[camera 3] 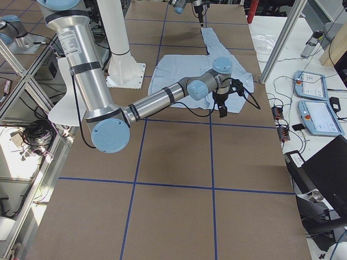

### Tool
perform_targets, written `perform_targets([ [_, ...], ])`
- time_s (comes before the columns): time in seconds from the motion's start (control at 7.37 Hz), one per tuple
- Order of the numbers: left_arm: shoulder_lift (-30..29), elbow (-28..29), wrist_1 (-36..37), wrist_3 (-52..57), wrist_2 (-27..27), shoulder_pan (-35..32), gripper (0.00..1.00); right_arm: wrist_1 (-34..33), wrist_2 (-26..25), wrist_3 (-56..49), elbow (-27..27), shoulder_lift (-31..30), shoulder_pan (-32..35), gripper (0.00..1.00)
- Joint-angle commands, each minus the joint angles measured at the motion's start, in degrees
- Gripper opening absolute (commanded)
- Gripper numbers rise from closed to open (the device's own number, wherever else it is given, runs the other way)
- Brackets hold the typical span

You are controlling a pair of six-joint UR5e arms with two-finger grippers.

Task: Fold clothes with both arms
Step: 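Grasp the sleeve cuff nearest the left gripper with the left gripper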

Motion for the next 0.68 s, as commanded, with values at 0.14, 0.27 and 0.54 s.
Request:
perform_targets([
  [0.14, -0.4, 0.2, 0.1, -0.1, 0.0, 1.0, 0.7, 0.0, -0.1, 0.0, 0.0, 0.0, 0.0, 1.0],
  [0.27, -0.5, 0.3, 0.1, -0.1, 0.1, 1.0, 0.65, 0.0, -0.1, 0.0, 0.0, 0.1, 0.0, 1.0],
  [0.54, -1.7, 1.9, 0.1, -0.1, 0.1, 1.0, 0.65, 0.0, -0.1, 0.1, 0.0, 0.1, -0.1, 1.0],
])
